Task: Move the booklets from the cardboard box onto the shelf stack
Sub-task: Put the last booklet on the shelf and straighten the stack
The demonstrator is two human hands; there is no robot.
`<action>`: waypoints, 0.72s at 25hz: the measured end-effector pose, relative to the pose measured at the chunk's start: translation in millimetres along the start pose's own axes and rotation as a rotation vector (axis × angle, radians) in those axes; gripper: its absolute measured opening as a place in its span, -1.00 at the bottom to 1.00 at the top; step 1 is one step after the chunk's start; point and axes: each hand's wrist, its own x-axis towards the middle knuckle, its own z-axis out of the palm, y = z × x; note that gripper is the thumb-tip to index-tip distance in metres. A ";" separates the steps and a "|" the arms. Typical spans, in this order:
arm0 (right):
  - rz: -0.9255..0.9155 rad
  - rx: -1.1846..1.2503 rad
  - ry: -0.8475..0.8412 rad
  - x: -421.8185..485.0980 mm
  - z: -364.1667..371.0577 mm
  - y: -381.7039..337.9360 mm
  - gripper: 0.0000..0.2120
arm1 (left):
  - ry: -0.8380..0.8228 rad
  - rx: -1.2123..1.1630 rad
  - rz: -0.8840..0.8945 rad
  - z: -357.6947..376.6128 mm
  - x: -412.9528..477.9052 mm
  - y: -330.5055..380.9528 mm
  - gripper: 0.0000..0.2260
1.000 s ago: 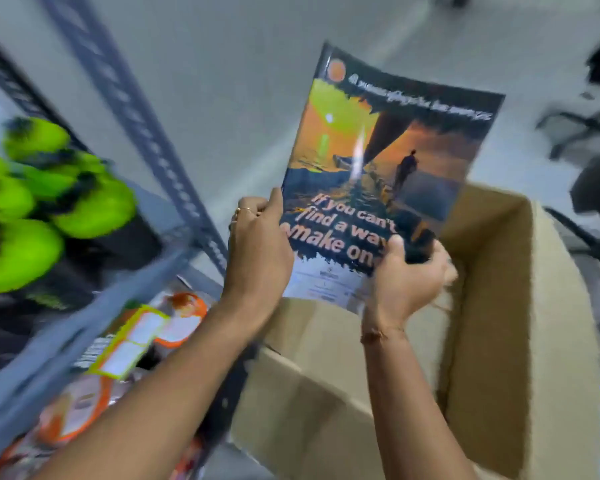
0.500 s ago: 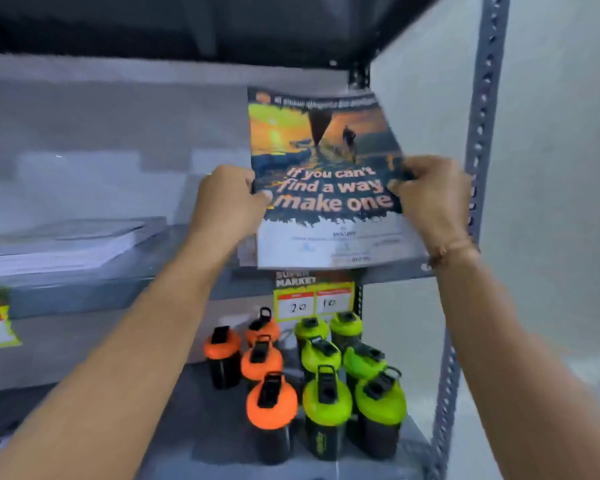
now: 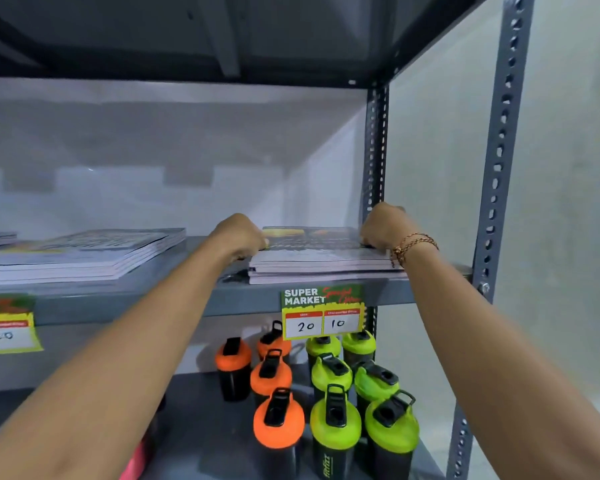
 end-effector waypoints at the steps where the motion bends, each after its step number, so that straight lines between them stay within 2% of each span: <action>1: -0.002 0.022 0.020 -4.6 -3.2 1.4 -0.82 | 0.021 -0.012 0.018 -0.9 -4.5 3.5 -0.75; 4: -0.126 0.184 0.079 -42.6 -20.5 21.3 -0.76 | 0.082 -0.072 0.127 -2.7 -39.6 3.2 -0.71; 8: -0.270 0.213 -0.078 -88.7 -27.5 49.1 -0.62 | 0.178 -0.025 0.321 6.1 -91.8 -11.9 -0.70; 11: -0.277 0.241 -0.020 -89.1 -18.7 57.4 -0.63 | 0.261 -0.001 0.333 14.0 -94.8 -14.6 -0.67; 18: -0.252 0.275 0.142 -93.8 -13.6 59.7 -0.66 | 0.328 0.011 0.357 15.6 -92.8 -17.4 -0.70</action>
